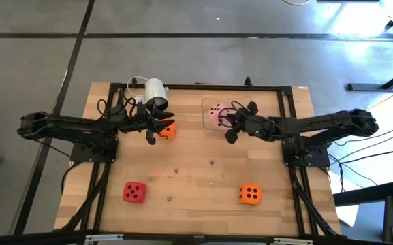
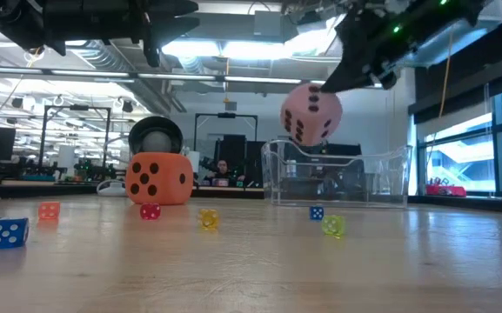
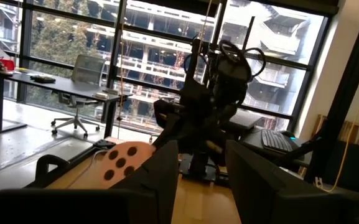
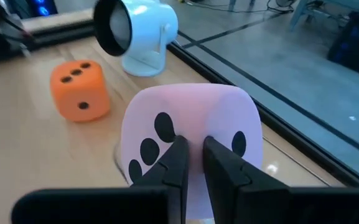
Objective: Pick & Place Dice
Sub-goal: Put the large pink die into the transparent bin, then put the top large orange die into the transparent bin
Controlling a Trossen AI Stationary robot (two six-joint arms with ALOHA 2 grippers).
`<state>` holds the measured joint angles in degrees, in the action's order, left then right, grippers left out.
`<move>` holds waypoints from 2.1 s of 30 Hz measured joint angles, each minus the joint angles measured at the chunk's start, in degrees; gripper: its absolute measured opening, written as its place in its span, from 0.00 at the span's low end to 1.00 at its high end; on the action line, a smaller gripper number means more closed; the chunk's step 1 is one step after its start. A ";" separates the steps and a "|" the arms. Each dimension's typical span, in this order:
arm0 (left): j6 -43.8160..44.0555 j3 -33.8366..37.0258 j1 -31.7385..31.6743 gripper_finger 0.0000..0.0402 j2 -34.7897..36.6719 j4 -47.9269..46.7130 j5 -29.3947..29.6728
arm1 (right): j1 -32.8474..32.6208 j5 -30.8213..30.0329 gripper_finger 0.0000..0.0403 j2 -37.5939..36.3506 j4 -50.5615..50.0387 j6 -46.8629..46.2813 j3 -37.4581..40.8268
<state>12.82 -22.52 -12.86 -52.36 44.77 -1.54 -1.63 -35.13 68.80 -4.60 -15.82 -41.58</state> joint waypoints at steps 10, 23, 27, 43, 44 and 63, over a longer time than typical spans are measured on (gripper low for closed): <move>-0.02 0.00 0.00 0.32 0.00 -0.02 0.00 | 2.58 0.04 0.10 5.44 6.94 3.00 -0.01; -0.02 0.00 0.00 0.32 0.00 -0.07 0.00 | 2.80 0.22 0.20 5.52 6.79 0.16 -0.02; -0.02 0.00 0.00 0.32 0.00 -0.09 0.00 | 2.80 0.19 0.28 5.52 6.81 -0.08 -0.02; -0.13 0.00 0.00 0.32 0.00 -0.53 0.00 | 2.17 0.19 0.38 5.52 7.03 0.41 -0.02; -0.40 0.00 0.00 0.32 0.00 -0.65 -0.08 | 1.85 0.17 0.38 5.52 7.31 0.58 -0.02; 0.09 -11.04 -0.02 0.45 -0.03 -32.32 10.09 | -7.30 -3.87 0.38 2.81 21.52 16.54 -0.07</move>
<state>12.91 -33.56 -12.88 -52.39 12.46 8.55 -8.93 -39.00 71.61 16.92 0.72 -41.65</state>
